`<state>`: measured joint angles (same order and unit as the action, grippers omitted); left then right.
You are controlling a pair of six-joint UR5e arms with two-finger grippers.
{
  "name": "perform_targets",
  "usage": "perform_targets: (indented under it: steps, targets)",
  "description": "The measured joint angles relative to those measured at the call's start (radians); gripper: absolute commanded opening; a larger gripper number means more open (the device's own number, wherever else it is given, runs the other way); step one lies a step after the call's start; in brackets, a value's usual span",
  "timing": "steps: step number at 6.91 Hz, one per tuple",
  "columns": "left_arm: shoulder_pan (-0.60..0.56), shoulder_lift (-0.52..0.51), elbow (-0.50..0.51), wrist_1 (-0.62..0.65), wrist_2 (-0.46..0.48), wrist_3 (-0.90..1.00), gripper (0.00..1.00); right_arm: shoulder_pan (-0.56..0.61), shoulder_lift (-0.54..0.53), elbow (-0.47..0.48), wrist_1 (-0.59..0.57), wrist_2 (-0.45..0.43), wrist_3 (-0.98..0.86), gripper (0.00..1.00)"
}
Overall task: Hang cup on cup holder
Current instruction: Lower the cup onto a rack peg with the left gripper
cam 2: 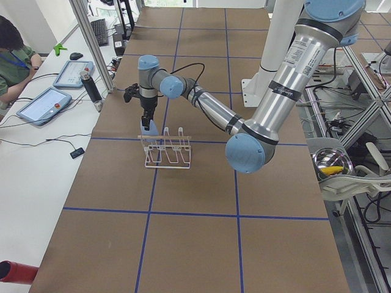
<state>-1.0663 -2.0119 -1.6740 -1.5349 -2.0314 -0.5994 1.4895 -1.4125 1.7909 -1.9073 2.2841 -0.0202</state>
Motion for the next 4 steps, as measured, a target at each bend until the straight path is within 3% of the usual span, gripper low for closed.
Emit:
perform_targets:
  steps: [4]
  targets:
    - [-0.017, 0.016, -0.037, -0.041, -0.008, 0.006, 0.99, 0.004, -0.013, 0.030, 0.006, 0.030, -0.001, 1.00]
